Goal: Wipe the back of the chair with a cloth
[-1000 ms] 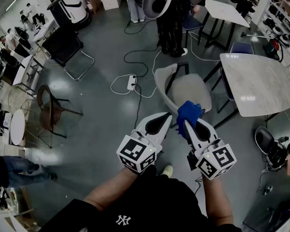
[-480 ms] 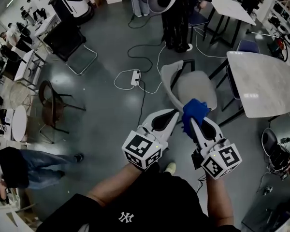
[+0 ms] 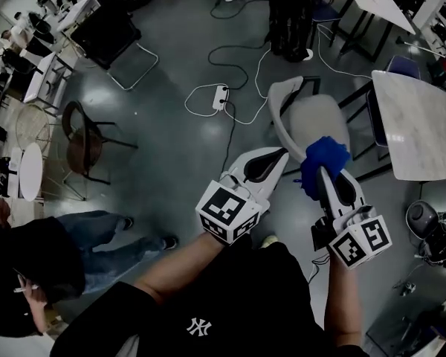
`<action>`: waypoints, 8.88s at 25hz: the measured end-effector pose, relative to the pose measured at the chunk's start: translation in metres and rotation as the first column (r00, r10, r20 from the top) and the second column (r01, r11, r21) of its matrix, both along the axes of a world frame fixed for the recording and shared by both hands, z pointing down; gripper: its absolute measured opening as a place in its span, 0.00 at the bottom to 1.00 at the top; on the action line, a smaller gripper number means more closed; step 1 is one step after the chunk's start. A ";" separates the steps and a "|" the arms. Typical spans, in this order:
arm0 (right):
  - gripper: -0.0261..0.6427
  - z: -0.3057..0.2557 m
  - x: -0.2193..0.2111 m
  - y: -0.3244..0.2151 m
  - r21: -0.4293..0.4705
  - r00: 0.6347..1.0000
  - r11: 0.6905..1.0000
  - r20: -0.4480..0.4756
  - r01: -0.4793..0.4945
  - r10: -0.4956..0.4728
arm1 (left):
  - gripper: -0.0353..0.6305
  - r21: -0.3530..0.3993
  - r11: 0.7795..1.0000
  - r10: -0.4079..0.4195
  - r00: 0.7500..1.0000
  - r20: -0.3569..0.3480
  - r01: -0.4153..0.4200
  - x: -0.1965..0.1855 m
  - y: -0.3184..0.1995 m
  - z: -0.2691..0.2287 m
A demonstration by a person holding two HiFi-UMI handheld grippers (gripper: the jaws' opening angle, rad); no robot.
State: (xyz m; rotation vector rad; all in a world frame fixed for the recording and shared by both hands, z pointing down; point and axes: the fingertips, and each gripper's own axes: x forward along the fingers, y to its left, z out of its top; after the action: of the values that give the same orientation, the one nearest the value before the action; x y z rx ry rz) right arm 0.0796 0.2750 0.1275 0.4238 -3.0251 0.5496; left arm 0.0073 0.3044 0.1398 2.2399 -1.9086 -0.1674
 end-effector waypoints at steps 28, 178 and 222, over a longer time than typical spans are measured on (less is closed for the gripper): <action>0.13 0.088 -0.073 -0.242 -0.127 0.987 0.986 -0.101 0.111 -0.124 | 0.06 -0.091 0.988 -0.123 0.992 0.025 0.125 -0.076 -0.207 0.059; 0.13 0.475 -0.265 -0.270 -0.588 0.933 0.799 -0.206 0.123 -0.295 | 0.06 -0.351 0.920 0.229 0.967 0.116 -0.176 -0.184 -0.328 0.293; 0.13 0.574 -0.229 -0.265 -0.651 0.875 0.757 -0.333 0.056 -0.351 | 0.06 -0.360 0.905 0.290 0.949 0.128 -0.228 -0.163 -0.338 0.305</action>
State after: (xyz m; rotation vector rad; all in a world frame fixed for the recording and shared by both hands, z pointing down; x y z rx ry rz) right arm -0.1491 0.0101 0.7019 0.1291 -2.2288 1.1952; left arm -0.1552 -0.0335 0.4450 2.2928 -1.5420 0.3885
